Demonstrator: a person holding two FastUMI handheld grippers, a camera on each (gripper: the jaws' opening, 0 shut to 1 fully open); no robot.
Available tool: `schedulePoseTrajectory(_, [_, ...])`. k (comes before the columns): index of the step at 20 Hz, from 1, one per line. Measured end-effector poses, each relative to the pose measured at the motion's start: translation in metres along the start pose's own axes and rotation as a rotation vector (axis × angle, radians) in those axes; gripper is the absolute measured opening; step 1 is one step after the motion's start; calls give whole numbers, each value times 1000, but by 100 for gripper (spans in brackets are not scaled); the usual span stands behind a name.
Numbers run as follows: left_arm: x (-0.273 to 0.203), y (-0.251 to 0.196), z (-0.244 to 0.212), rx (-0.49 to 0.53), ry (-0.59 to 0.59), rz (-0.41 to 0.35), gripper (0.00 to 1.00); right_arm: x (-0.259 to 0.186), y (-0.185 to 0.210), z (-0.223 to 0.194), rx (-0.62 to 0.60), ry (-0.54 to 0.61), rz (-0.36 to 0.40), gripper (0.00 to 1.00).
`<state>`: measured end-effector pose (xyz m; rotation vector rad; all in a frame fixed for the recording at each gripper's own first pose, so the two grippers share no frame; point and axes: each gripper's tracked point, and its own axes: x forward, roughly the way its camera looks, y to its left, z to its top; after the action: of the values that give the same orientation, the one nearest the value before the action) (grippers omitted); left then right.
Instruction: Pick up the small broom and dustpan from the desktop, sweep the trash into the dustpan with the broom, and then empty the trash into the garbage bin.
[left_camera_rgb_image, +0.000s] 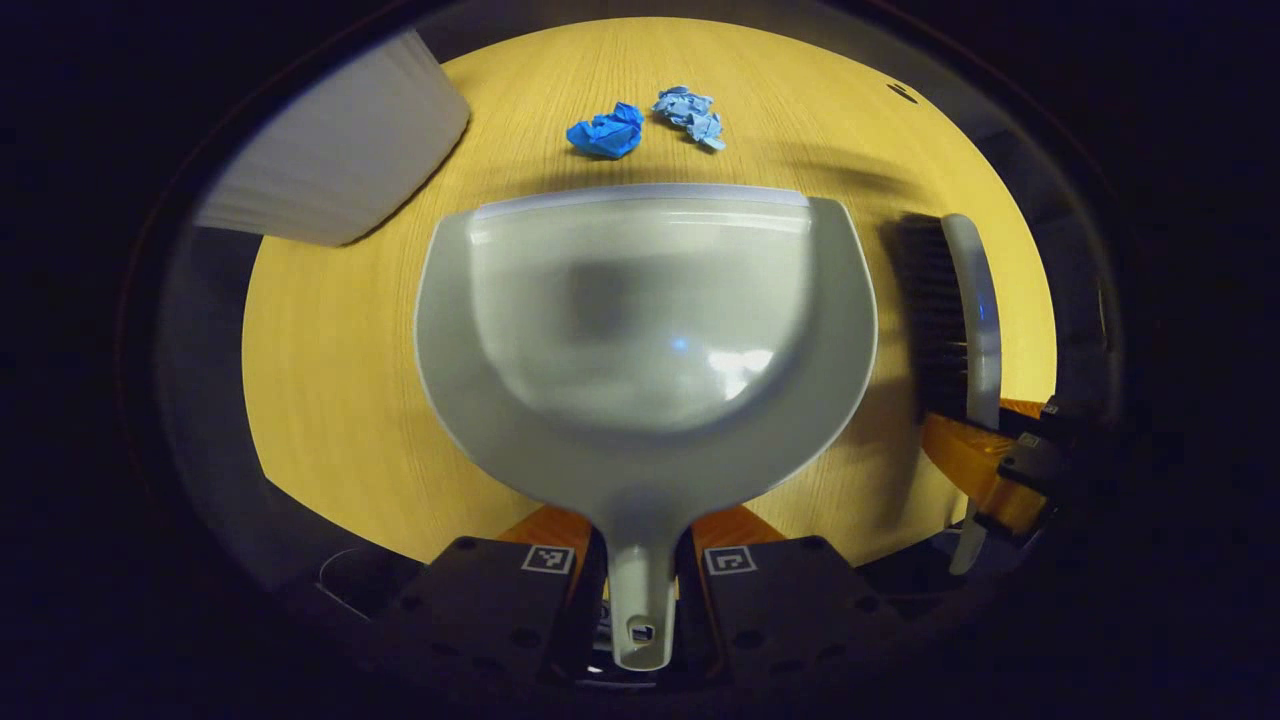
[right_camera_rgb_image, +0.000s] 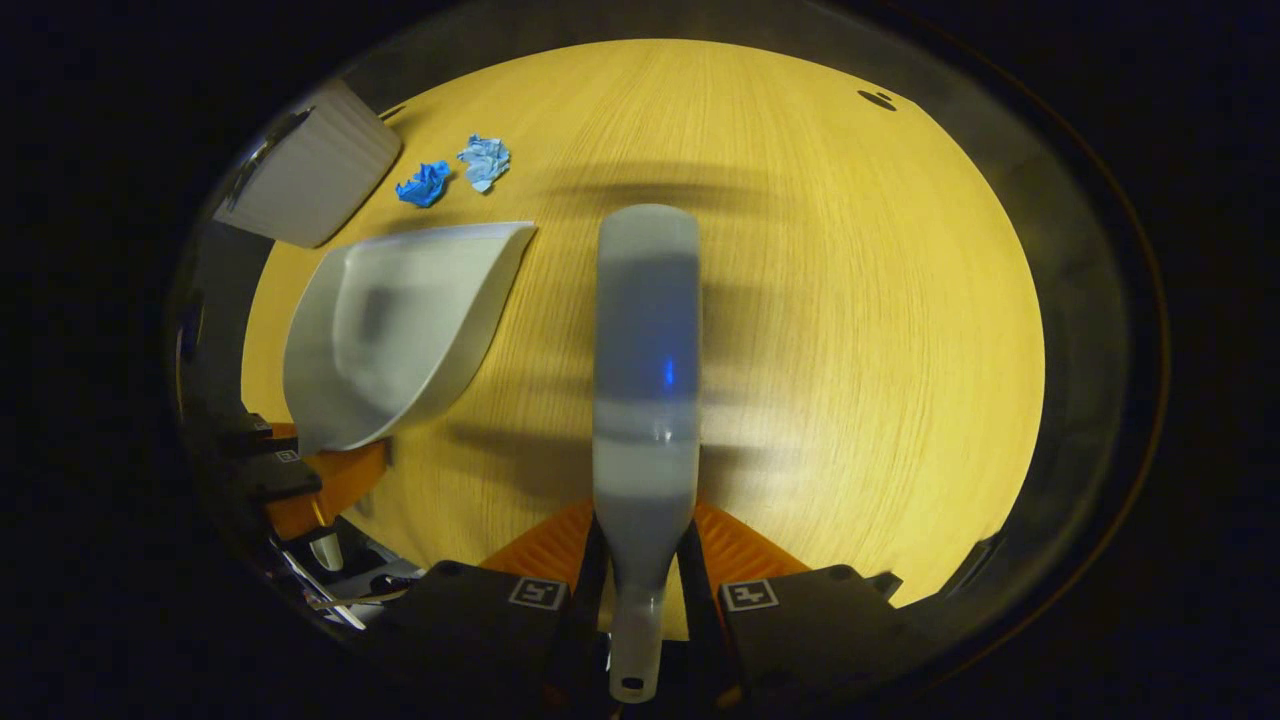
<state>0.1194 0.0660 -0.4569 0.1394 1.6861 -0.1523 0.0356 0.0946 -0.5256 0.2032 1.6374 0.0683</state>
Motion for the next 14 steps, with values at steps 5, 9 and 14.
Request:
schedulePoseTrajectory(5, [7, 0, -5, -47, 45, -49, 31, 3, -1, 2, 12, 2, 20, 36])
schedulePoseTrajectory(9, [7, 1, -4, 22, 27, -49, 31, 5, -1, 6, 20, -5, 10, 36])
schedulePoseTrajectory(14, [6, 3, -10, -4, 65, -32, 31, 3, 0, 6, 4, -14, 20, 30])
